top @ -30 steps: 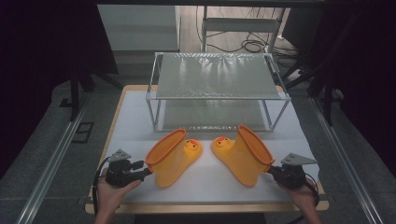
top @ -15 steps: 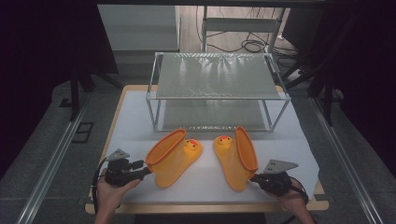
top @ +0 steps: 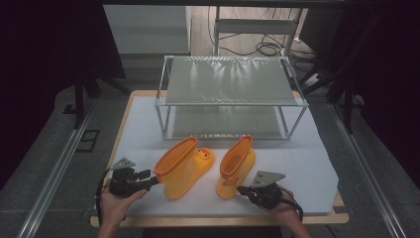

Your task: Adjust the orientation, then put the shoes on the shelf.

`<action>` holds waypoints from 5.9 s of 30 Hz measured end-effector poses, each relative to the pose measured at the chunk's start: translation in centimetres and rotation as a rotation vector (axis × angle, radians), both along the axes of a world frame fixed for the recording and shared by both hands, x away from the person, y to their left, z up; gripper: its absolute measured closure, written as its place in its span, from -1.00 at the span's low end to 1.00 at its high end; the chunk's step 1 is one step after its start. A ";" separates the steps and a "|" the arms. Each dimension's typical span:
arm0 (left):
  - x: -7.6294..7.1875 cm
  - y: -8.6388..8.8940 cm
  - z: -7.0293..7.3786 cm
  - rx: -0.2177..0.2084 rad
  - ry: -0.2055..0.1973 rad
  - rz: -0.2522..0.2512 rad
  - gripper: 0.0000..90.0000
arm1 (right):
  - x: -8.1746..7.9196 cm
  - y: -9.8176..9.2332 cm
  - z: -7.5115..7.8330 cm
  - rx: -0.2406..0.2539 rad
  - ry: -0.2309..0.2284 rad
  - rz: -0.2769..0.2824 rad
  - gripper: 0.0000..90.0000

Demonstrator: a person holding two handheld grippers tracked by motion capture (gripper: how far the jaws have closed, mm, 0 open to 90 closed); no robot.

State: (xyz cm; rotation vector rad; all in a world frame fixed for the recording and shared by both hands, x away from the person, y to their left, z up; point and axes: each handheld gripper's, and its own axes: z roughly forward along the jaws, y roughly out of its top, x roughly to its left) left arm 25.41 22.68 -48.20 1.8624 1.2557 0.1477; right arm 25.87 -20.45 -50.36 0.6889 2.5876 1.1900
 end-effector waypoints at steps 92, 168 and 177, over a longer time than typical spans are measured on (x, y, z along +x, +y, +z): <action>5.3 -4.3 18.3 -0.117 0.088 -0.341 0.02 | 2.1 -11.1 -0.6 0.136 0.019 -0.557 -0.02; 10.6 -22.1 14.7 0.254 0.330 -0.473 0.10 | 2.4 -11.1 -1.1 0.132 0.045 -0.564 -0.02; 10.5 -23.0 13.8 0.281 0.346 -0.489 0.48 | 2.4 -11.1 -1.1 0.131 0.047 -0.565 -0.02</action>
